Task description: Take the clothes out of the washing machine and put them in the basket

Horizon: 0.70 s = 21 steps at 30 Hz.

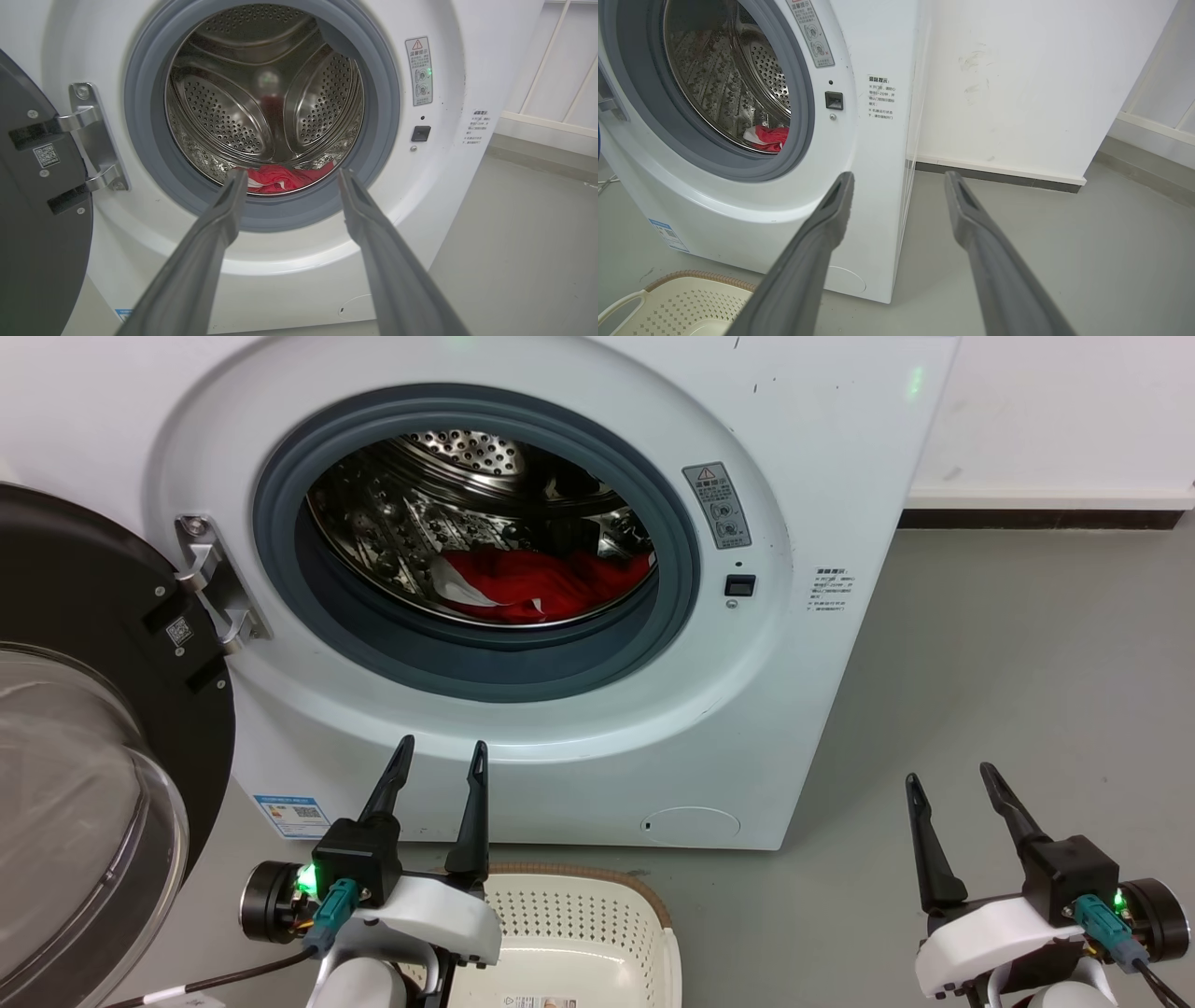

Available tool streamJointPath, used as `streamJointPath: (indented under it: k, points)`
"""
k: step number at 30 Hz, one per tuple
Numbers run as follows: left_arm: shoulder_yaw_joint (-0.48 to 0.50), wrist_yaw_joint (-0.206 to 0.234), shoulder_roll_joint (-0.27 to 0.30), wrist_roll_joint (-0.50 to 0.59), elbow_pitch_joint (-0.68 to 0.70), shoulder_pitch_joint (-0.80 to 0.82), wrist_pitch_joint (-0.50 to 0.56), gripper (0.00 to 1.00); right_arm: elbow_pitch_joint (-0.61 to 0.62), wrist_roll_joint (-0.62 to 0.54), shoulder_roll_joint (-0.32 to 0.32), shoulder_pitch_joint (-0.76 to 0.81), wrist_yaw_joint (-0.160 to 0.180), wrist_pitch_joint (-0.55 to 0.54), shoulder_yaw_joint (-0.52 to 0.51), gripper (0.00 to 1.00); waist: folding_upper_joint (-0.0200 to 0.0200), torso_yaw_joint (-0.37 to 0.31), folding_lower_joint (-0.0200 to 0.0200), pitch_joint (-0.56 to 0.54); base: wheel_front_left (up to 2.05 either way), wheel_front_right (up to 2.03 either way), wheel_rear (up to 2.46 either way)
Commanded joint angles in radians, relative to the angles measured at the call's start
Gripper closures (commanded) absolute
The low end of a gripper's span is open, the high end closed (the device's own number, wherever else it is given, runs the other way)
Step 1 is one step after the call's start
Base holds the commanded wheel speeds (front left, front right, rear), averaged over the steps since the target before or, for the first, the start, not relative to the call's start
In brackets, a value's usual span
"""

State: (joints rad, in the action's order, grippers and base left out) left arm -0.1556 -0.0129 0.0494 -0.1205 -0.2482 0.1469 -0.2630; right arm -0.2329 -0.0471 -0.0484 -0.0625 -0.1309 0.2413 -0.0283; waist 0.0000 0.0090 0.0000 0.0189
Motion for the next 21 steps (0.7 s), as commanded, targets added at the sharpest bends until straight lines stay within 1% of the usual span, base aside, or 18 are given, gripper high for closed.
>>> streamJointPath:
  k: [1, 10, 15, 21]
  points:
    - [-0.001, 0.004, 0.002, -0.004, 0.000, -0.005, -0.003, 0.00, -0.002, 0.001, -0.003, -0.011, 0.000, 0.001, 0.000, 0.00, 0.0000, 0.000, 0.0000, 0.001, 0.00, 0.00, 0.00]
    - [-0.003, 0.013, 0.002, -0.001, -0.002, 0.034, -0.002, 0.00, 0.013, 0.004, -0.003, -0.026, 0.000, -0.001, 0.007, 0.00, 0.0000, -0.003, 0.0000, 0.032, 0.00, 0.00, 0.00]
    - [0.008, 0.018, 0.001, -0.002, -0.016, 0.088, -0.002, 0.00, 0.041, 0.006, -0.003, -0.048, 0.000, -0.004, 0.013, 0.00, 0.0000, -0.012, 0.0000, 0.089, 0.00, 0.00, 0.00]
    - [0.029, 0.015, 0.002, 0.012, -0.079, 0.199, -0.002, 0.00, 0.090, 0.019, -0.003, -0.091, 0.000, 0.000, 0.029, 0.00, 0.0000, -0.033, 0.0000, 0.183, 0.00, 0.00, 0.00]
